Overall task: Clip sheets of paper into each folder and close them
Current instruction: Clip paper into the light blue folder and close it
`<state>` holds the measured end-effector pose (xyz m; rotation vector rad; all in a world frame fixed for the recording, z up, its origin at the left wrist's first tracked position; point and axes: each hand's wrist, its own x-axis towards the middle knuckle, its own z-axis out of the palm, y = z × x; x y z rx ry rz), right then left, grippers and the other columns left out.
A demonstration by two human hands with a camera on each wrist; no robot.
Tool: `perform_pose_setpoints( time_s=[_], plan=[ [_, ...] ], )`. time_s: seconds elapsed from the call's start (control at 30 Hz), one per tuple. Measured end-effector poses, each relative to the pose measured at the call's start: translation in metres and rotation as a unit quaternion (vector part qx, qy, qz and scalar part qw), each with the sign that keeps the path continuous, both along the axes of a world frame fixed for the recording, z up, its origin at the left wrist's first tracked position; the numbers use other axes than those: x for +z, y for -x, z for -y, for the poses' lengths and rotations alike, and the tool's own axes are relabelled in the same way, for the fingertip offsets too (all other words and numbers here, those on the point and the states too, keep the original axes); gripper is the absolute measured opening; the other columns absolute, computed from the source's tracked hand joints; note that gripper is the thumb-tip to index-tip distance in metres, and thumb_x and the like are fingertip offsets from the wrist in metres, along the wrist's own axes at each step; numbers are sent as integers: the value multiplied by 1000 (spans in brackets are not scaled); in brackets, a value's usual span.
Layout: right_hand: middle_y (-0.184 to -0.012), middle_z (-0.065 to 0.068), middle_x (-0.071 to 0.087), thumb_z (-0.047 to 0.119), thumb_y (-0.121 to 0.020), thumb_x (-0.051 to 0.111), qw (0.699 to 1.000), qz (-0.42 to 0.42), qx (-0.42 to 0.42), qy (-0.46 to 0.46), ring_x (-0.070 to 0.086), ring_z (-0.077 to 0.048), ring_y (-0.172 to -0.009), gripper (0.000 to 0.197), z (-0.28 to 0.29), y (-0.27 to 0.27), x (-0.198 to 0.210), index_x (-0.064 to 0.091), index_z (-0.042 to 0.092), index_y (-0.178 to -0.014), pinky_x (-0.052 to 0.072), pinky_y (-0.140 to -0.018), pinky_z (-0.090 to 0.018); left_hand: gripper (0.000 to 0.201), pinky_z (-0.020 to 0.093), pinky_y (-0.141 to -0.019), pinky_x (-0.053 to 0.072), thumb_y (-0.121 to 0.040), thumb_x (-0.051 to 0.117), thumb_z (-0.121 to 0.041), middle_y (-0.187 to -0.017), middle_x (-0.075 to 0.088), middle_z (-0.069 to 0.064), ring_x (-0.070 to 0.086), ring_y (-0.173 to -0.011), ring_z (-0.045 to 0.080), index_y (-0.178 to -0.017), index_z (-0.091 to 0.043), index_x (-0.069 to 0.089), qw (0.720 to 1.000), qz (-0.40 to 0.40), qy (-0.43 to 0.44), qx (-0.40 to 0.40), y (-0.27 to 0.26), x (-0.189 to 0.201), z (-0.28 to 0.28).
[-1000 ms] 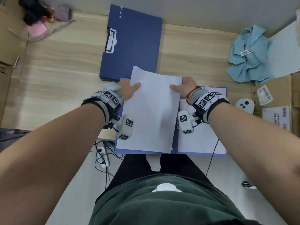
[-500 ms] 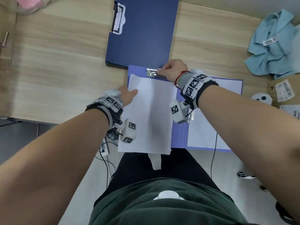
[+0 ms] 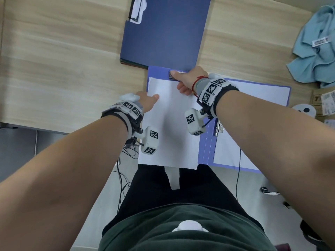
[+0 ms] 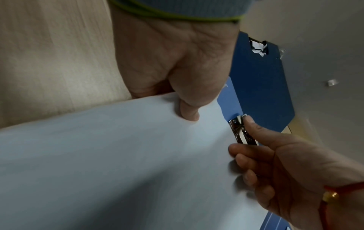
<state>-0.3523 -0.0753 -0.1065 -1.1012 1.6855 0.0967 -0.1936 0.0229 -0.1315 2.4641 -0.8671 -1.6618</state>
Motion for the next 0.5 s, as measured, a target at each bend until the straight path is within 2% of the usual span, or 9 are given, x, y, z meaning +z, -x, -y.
perform_pose_setpoints(
  time_s=[0.2,0.3,0.37,0.43,0.5],
  plan=[
    [-68,-7,75,55,-77,69,1000,-5,9,-6,67,-22,-58,49,2,-5,-1,67,6,-70,57,-62,-29,56,49,-101,49,-93,57,-48,-123,64,20,61,-114,38,-124,-1,60,1000,9,0,-26,-2,-4,1],
    [-67,-6,74,52,-78,70,1000,-17,2,-1,65,-21,-55,45,4,-8,0,65,8,-72,56,-59,-27,55,48,-101,49,-94,56,-47,-123,64,20,61,-114,38,-124,-2,60,1000,7,2,-30,-2,-6,1],
    [-62,-3,73,54,-76,70,1000,-29,8,-4,66,-22,-56,46,4,-11,1,67,9,-72,58,-63,-30,57,48,-101,49,-94,55,-48,-124,63,20,60,-115,38,-125,-1,59,999,11,-2,-41,-2,-7,2],
    [-59,-2,72,56,-74,70,999,-29,13,-11,67,-22,-58,47,3,-14,2,69,9,-73,59,-66,-32,62,48,-101,48,-95,51,-52,-127,61,19,59,-115,39,-129,0,54,998,31,-15,-62,-2,-7,1],
    [-62,-3,73,56,-76,69,1000,-14,12,-20,68,-22,-59,49,4,-14,3,69,7,-78,58,-64,-31,68,50,-102,45,-95,47,-55,-131,56,19,55,-117,40,-136,-1,46,995,54,-30,-81,-2,-7,1]
  ],
)
